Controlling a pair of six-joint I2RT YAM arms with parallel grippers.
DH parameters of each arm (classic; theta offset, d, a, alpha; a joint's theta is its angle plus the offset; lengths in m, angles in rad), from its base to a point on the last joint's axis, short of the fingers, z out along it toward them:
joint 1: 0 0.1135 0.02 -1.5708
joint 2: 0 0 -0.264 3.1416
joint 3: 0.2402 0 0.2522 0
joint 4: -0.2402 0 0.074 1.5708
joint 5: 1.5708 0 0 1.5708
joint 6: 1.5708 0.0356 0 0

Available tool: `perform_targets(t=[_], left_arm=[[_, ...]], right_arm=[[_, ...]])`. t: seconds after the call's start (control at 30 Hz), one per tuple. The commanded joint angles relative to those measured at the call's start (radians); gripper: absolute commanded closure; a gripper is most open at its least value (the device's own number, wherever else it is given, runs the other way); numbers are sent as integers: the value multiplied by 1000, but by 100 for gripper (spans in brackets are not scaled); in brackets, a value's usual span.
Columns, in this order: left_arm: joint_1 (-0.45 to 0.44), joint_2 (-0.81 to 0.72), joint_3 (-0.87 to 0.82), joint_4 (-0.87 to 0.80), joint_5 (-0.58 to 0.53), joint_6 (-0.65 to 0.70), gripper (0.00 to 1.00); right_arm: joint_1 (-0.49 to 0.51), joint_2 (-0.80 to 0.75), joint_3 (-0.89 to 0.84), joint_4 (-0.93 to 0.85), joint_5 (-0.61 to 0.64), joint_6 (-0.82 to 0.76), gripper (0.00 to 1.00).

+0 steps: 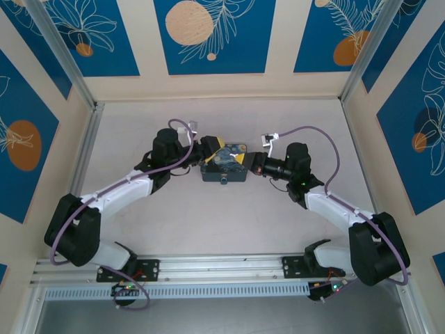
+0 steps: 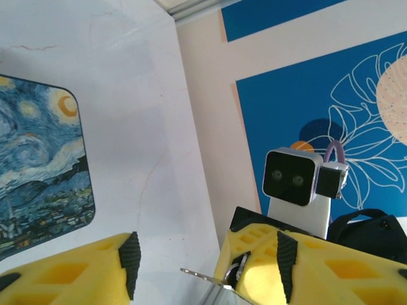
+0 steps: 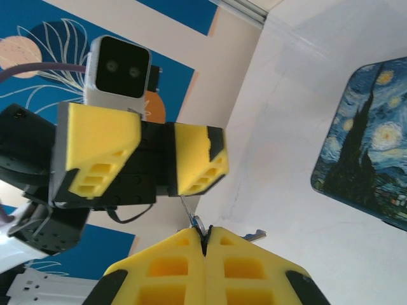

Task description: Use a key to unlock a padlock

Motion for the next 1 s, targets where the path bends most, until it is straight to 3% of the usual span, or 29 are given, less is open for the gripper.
perform_targets(t=[0.0,0.4,0.5,0.73,0.97], left_arm=[[7,35,-11,108,55,0,43],[3,33,-28,73,-1,19,45],[3,-2,-59,-5,-55,82,43],[-37,-105,-137,-298,-178,356,23],[-98,-69,-255,-248,-268,432,22]], right_arm=[[9,13,-11,75,-24,74,100],[12,42,-23,49,31,108,100],[2,42,-12,-34,70,103,100],[-46,60,37,-214,149,74,100],[-73,148,96,-209,150,127,100]])
